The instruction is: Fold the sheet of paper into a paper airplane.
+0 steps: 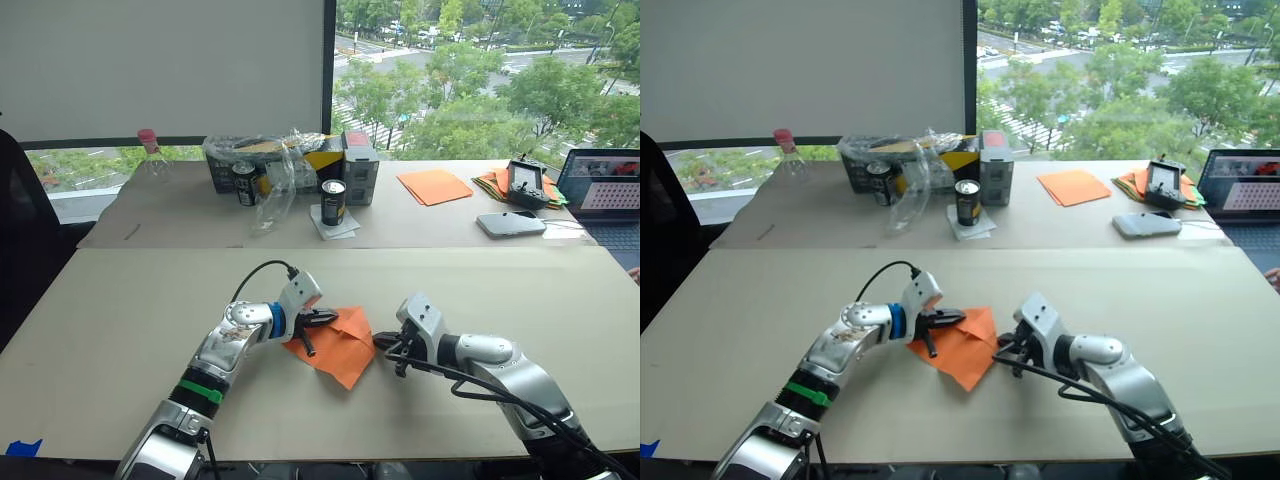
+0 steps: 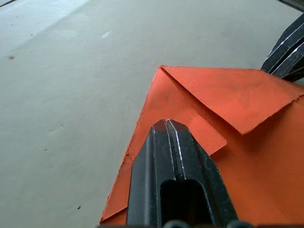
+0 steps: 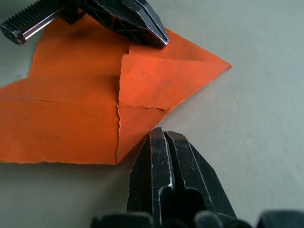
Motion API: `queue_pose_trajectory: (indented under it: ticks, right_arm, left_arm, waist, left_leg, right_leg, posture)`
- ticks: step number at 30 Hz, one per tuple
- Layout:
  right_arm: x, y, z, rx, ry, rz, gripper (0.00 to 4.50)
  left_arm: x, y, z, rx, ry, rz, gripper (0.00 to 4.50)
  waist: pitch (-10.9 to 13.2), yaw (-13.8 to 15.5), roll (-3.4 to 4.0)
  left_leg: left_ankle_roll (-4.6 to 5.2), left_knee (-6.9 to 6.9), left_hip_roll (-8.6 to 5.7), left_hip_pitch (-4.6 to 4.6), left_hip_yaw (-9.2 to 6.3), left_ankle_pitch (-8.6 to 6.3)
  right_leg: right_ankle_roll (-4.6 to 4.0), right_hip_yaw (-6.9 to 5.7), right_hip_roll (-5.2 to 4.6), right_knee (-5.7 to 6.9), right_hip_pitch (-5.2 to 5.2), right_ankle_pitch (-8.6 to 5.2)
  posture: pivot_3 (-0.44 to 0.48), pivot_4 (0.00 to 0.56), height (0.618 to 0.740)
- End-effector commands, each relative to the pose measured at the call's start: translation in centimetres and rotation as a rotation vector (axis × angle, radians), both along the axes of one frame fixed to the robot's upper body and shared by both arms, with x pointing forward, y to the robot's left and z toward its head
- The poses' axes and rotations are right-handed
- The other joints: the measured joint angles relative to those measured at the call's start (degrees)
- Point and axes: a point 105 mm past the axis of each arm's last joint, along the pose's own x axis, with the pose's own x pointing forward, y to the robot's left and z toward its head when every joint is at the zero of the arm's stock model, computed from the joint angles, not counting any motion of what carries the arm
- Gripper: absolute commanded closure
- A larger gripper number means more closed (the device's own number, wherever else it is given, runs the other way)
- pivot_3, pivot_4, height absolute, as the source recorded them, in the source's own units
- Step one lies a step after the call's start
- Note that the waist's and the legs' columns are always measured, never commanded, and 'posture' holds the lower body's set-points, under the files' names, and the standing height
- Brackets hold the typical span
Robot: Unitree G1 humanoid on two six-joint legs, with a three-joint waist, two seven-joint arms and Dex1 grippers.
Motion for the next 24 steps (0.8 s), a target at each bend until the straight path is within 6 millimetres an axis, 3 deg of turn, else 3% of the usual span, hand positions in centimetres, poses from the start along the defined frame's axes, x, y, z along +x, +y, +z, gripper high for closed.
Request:
queue_pose_trajectory:
  ticks: [1, 8, 24]
  right_arm:
    - [0.1, 0.6, 1.3, 0.088, -0.007, 0.005, 4.50]
    - [0.6, 1.6, 2.7, 0.181, -0.021, -0.004, 4.50]
    - [3.2, 3.7, 2.8, 0.202, -0.032, 0.017, 4.50]
  left_arm:
    - [-0.1, -0.1, -0.8, 0.010, 0.034, 0.014, 4.49]
    - [-0.2, -0.4, -0.8, 0.001, 0.037, 0.009, 4.49]
    - [-0.7, 0.8, -1.0, 0.011, 0.042, 0.024, 4.49]
  waist:
    - [0.0, 0.1, 0.00]
    - [0.0, 0.3, 0.00]
    - [0.0, 0.0, 0.01]
  left_leg:
    - [0.00, 0.00, 0.00, -0.01, 0.00, 0.00]
    - [0.00, 0.01, -0.01, -0.03, 0.00, 0.00]
    - [-0.01, 0.00, -0.02, -0.03, 0.01, 0.00]
  right_leg:
    - [0.00, 0.00, 0.00, 0.00, -0.01, 0.00]
    - [0.00, 0.00, 0.00, 0.01, -0.04, 0.00]
    - [-0.01, 0.01, 0.01, 0.01, -0.07, 0.01]
  posture:
    - [0.000, 0.150, 0.670]
    - [0.000, 0.150, 0.670]
    - [0.000, 0.150, 0.670]
